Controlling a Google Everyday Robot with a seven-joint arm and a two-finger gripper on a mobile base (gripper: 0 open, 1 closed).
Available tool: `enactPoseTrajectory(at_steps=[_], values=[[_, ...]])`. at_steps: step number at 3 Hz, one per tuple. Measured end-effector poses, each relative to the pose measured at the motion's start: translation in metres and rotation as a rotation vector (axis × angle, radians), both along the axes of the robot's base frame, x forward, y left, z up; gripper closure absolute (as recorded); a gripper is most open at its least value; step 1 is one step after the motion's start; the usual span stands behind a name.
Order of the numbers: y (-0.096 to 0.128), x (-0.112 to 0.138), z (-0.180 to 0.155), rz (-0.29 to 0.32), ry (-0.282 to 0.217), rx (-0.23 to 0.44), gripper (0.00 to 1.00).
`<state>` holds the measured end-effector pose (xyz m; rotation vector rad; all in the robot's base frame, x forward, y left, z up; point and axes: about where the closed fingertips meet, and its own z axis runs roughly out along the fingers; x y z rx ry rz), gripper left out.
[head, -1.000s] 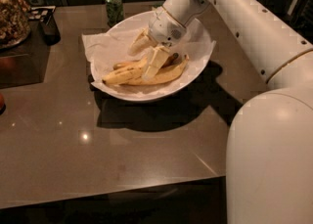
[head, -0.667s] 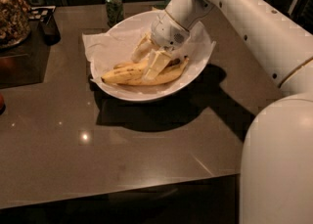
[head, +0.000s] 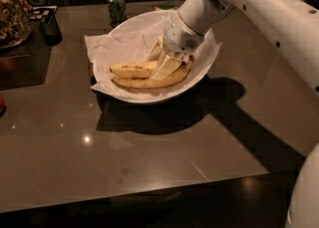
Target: Pick banana from white bowl
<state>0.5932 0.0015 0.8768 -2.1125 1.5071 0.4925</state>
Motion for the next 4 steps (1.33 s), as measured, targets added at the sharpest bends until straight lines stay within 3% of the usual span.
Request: enactPoseTrajectory(at_steps=[1, 2, 3, 4], values=[[-0.016, 0.004, 0.026, -0.050, -0.075, 0.019, 1.00], [-0.030, -0.007, 0.072, -0.062, -0.158, 0.101, 1.00], [-0.040, -0.038, 0.112, -0.056, -0.216, 0.244, 1.00], [-0.061, -0.084, 0.140, -0.129, -0.223, 0.400, 1.00]])
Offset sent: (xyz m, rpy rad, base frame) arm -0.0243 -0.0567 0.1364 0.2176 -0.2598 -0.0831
